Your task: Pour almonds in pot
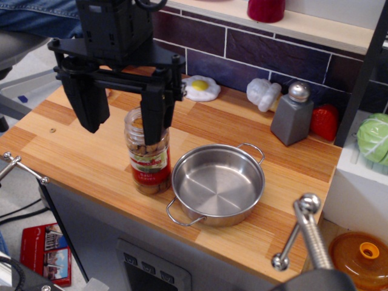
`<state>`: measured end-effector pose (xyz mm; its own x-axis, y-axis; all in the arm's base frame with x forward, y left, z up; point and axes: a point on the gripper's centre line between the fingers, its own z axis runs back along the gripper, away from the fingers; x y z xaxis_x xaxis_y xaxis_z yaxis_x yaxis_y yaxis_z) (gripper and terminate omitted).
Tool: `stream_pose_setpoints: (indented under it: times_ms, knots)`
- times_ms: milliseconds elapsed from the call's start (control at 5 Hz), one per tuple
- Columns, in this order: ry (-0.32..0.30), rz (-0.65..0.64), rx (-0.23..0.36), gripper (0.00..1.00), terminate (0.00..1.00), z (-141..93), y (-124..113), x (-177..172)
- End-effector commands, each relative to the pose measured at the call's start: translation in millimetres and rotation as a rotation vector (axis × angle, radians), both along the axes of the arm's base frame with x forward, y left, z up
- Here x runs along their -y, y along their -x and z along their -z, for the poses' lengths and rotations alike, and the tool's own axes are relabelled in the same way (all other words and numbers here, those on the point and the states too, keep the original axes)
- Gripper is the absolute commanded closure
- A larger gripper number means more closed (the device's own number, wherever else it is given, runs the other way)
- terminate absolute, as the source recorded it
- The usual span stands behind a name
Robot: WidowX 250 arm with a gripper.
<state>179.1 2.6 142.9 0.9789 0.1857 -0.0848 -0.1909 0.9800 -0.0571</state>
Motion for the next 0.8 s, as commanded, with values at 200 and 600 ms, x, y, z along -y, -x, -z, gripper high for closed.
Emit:
stream_pose_setpoints:
  times_ms: [200, 600]
  knots:
    - [0.096, -0.217, -0.085, 0.0, 0.0, -8.4, -11.1, -9.3]
    - [0.159, -0.548, -0.032, 0.0, 0.0, -6.7, -5.9, -38.6]
